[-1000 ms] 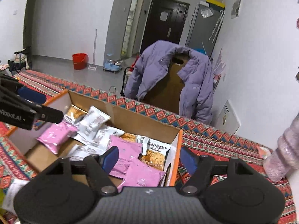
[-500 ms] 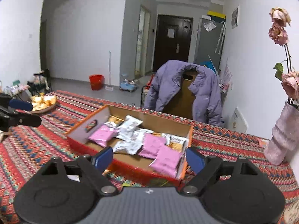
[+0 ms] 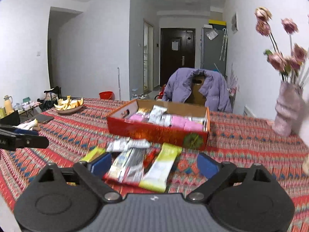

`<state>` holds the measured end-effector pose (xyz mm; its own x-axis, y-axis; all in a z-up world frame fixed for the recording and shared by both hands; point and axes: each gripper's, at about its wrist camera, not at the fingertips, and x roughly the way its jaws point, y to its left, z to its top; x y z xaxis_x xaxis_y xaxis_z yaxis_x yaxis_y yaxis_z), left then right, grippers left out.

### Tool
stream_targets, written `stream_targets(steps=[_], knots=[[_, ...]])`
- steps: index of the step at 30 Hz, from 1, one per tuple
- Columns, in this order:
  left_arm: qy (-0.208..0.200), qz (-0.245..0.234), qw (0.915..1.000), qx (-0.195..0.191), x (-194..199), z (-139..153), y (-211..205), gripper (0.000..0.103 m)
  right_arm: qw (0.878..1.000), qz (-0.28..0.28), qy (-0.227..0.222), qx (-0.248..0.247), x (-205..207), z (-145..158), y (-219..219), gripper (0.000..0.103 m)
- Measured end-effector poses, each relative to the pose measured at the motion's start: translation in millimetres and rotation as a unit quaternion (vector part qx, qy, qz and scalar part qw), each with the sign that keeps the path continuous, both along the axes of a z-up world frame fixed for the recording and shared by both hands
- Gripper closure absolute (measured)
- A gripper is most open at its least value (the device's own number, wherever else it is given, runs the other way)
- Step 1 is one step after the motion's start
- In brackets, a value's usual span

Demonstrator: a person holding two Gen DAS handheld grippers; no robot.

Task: Organize snacks
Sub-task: 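Move both open tools back to the snack pile, then grasp a white oat crisp packet with the left tool while the right tool grasps a yellow-green bar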

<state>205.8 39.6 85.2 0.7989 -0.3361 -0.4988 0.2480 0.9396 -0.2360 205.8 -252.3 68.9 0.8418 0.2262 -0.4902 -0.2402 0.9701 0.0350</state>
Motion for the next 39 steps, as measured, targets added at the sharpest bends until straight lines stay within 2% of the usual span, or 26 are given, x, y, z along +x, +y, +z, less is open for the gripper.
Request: stream_targets(steps=[2, 6, 12, 18, 22, 24, 26, 28, 30, 33, 39], knots=[[0.014, -0.001, 0.9999, -0.002, -10, -10, 1, 0.015, 1.0, -0.009, 0.012, 0.003, -15, -13, -1, 0.007], [0.021, 0.011, 0.999, 0.038, -18, -22, -3, 0.015, 0.999, -0.015, 0.034, 0.0, -29, -33, -1, 0.007], [0.027, 0.007, 0.9987, 0.042, -16, -24, -6, 0.015, 0.999, -0.027, 0.035, -0.001, -33, -38, -3, 0.007], [0.031, 0.006, 0.9982, 0.052, -3, -27, -13, 0.015, 0.999, -0.026, 0.038, -0.002, -22, -38, -2, 0.007], [0.04, 0.026, 0.9971, 0.06, 16, -34, -14, 0.015, 0.999, -0.026, 0.048, -0.007, -14, -43, -2, 0.007], [0.034, 0.041, 0.996, 0.072, 27, -36, -17, 0.015, 0.998, -0.027, 0.051, -0.007, -10, -45, -2, 0.007], [0.014, 0.031, 0.9961, 0.081, 35, -40, -25, 0.016, 0.998, -0.029, 0.055, -0.005, -5, -46, -3, 0.007], [0.007, 0.014, 0.9944, 0.104, 44, -46, -40, 0.018, 0.998, -0.031, 0.057, -0.004, 0, -47, -4, 0.007], [0.002, -0.002, 0.9914, 0.131, 51, -53, -57, 0.029, 0.998, -0.031, 0.059, -0.004, 6, -47, -4, 0.007], [0.007, -0.014, 0.9851, 0.171, 64, -66, -81, 0.036, 0.998, -0.031, 0.062, -0.006, 13, -48, -3, 0.007], [-0.009, -0.02, 0.9731, 0.229, 78, -87, -110, 0.036, 0.997, -0.031, 0.072, -0.009, 27, -52, -2, 0.007]])
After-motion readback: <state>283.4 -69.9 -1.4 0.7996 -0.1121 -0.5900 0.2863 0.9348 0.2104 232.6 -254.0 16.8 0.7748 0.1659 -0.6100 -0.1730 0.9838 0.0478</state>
